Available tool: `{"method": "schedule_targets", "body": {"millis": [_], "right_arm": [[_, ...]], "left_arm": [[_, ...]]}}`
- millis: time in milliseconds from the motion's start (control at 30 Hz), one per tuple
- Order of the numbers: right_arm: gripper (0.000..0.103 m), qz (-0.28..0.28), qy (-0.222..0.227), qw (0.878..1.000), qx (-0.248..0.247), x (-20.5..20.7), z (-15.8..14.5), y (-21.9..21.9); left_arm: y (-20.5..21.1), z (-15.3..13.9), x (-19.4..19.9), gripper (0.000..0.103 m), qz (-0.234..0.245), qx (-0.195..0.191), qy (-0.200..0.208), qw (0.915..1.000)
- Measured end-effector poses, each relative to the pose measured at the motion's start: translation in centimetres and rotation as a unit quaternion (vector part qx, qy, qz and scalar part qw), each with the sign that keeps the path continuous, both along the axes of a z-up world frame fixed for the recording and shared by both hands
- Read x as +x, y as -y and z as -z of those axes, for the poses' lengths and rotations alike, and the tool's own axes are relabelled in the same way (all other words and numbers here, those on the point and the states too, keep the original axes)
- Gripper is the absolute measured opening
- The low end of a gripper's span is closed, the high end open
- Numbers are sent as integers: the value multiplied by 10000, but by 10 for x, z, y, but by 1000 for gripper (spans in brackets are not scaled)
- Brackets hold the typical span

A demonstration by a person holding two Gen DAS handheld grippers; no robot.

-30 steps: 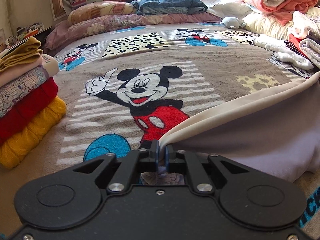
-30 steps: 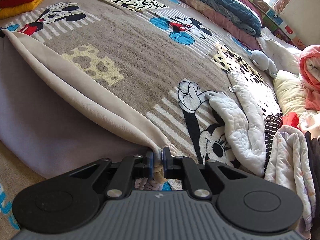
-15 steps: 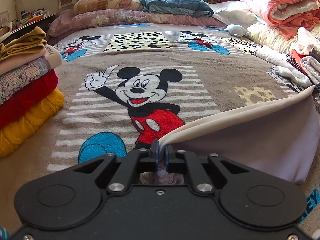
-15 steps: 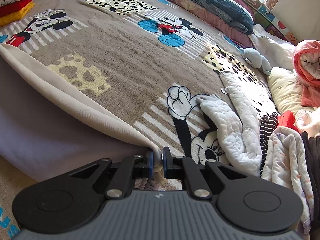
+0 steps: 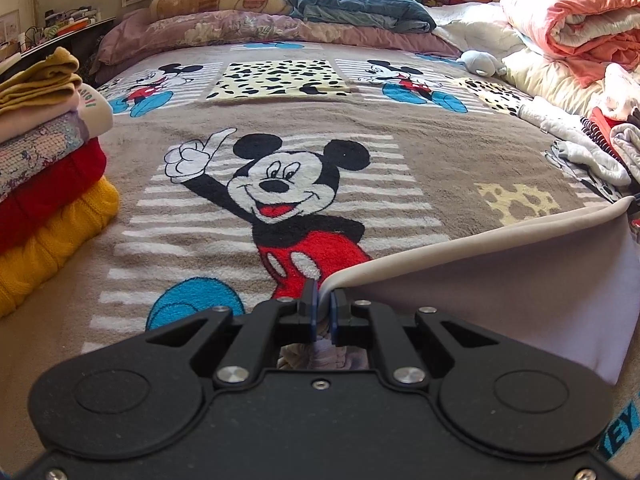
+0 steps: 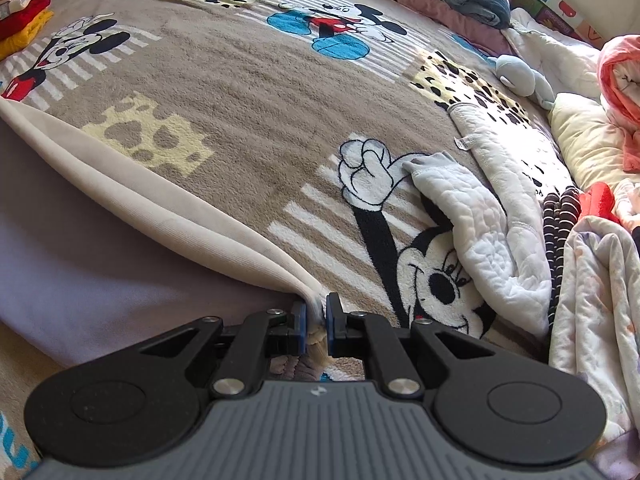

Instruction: Fold clothes

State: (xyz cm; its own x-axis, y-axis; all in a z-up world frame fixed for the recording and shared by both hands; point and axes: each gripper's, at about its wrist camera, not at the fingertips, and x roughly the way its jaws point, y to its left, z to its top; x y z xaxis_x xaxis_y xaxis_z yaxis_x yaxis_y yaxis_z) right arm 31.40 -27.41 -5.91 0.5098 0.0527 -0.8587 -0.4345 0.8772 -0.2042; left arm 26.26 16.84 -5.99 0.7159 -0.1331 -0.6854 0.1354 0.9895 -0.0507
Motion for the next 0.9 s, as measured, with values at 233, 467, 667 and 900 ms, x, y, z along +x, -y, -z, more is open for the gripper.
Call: {"method": "schedule_targets", "body": {"millis": [233, 467, 667, 900], "right_arm": [[15, 132, -88, 9998, -79, 11, 6, -3], [43, 603, -1, 9982, 8, 16, 20, 0], [53, 1054, 292, 9932, 405, -2, 16, 16], [51, 923, 1070, 9881, 601, -45, -2, 0]], "left_arm": [[-6, 6, 6, 6, -58, -192, -70, 9998], [-26, 3, 6, 37, -479, -755, -46, 9960], [-42, -12, -6, 37, -755, -971, 255, 9921], [-48, -27, -32, 36, -420, -1027, 544, 9923]]}}
